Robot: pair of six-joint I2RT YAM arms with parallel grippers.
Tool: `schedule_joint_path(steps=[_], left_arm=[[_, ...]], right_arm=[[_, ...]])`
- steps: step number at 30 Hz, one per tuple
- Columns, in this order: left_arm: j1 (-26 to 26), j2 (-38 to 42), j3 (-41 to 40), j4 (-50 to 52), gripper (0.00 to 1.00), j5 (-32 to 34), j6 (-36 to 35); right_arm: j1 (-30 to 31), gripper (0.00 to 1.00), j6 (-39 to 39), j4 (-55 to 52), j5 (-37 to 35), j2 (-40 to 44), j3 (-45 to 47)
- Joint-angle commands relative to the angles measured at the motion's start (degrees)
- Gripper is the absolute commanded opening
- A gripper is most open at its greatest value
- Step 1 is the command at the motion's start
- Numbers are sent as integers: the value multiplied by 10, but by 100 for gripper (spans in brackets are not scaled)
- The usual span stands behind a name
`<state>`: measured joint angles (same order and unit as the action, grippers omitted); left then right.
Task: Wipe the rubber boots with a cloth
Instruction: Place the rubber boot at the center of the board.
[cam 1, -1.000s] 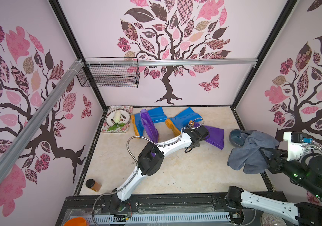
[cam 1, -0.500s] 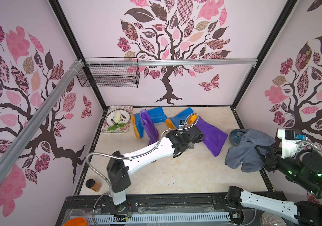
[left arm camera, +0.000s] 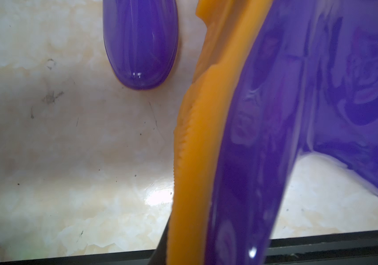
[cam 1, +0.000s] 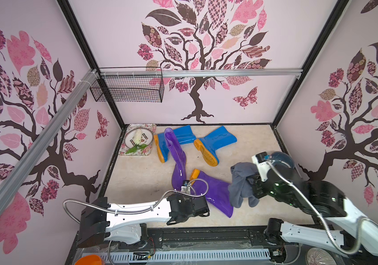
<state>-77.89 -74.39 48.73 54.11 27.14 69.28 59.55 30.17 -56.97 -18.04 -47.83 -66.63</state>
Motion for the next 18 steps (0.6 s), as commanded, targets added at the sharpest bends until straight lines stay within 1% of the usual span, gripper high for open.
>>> schedule_joint_path(steps=[1,5,9,12,13,14,16,18], left_arm=[[-32,3,-27,-67,0,44,69],[-53,-23,-57,-87,0,35,93],[-54,-5,-108,-164,0,8,73],[-54,21,-143,-219,0,-5,48],[-53,25,-152,-234,0,-10,40],[-54,24,-156,-244,0,-15,36],[-55,21,-168,-274,0,-30,19],[-55,17,-183,-309,0,-45,7]], right_arm=[[0,0,50,183,92,-6,94],[0,0,102,342,159,-44,202],[-7,0,130,437,171,-77,266],[-31,0,135,536,245,-97,311],[-47,0,141,572,286,-112,325],[-67,0,149,614,337,-133,341],[-96,0,178,689,413,-185,360],[-96,0,184,761,481,-241,359]])
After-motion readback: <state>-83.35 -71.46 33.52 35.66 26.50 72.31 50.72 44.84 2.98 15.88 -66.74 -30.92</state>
